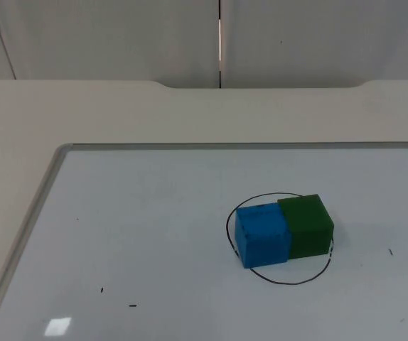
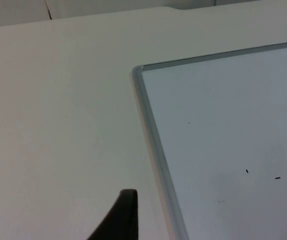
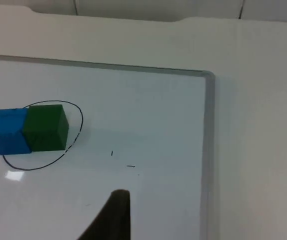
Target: Push the two cubes into the marked area.
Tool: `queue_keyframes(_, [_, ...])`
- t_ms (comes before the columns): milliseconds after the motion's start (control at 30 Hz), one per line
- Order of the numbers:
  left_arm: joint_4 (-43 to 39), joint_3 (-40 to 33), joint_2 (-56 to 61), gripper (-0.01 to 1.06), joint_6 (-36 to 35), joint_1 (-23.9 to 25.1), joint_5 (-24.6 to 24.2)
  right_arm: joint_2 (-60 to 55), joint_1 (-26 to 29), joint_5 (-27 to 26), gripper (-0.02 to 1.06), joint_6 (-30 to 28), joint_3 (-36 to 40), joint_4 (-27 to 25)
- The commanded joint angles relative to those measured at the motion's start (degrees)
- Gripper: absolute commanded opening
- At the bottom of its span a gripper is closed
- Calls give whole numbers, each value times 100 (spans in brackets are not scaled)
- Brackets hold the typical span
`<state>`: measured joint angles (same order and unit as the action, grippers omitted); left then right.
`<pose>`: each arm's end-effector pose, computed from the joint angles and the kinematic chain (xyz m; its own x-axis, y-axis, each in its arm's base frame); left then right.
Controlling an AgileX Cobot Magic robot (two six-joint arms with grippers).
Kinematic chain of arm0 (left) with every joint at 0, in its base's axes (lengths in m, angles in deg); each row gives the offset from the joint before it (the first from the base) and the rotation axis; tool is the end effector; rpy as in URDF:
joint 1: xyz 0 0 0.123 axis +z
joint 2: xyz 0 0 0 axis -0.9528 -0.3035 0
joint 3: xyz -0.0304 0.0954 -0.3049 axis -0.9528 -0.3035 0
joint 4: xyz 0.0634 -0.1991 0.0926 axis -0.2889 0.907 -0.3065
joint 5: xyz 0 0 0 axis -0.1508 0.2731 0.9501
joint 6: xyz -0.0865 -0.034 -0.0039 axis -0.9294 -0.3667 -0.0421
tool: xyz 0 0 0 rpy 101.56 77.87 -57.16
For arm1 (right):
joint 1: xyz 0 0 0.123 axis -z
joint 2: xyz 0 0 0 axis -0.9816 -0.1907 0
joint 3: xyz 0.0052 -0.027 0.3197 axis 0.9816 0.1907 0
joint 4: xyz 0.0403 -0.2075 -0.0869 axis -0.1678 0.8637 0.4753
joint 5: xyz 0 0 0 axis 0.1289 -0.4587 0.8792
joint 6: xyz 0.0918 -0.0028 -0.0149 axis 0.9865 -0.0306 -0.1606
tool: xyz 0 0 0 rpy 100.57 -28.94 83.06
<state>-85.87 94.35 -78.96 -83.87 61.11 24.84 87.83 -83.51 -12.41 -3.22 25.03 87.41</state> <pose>-0.0593 0.0107 0.2624 -0.4764 0.0892 -0.8747 0.2007 0.9796 -0.0094 -0.0619 -0.0044 0.2677 -0.4608 -0.0491 -0.8861 -0.0893 0.9960 -0.0088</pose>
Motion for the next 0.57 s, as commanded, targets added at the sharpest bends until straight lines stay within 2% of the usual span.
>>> queue_keyframes(0, [83,-17,23,105,0,-7,74,17,161,-26,105,6,7,-2])
queue_keyframes(100, [83,-17,23,105,0,67,74,17,213,-26,105,6,7,-2])
queue_keyframes(533, [67,-17,23,105,0,1203,74,17,213,-26,105,6,7,-2])
